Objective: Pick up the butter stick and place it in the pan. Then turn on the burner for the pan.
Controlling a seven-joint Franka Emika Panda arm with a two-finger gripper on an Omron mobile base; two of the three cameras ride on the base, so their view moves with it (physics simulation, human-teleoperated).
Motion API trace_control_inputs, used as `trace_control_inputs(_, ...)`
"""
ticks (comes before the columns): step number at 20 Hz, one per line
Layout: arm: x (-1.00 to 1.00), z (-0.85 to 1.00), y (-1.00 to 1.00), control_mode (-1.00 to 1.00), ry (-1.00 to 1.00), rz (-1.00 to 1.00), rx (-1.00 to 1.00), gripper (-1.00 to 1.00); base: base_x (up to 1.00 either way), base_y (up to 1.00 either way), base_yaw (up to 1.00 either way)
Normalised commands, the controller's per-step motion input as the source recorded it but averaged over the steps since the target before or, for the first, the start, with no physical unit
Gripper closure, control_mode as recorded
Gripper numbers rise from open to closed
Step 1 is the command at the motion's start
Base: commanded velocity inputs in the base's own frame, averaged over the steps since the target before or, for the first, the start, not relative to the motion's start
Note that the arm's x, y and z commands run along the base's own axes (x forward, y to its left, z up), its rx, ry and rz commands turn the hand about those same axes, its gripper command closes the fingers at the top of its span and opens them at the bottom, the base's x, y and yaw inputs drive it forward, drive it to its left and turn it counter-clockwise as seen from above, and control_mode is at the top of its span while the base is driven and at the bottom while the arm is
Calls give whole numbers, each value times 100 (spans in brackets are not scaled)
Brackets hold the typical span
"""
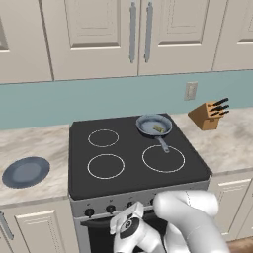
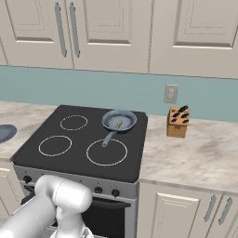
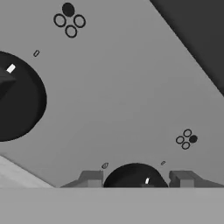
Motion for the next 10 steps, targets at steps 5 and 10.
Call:
trace_control_inputs(5,29,0,-2,-100,4,0,-18,100,0,0,0)
trace_control_inputs(10,33,0,-7,-100,3,2,-15,100,0,0,0)
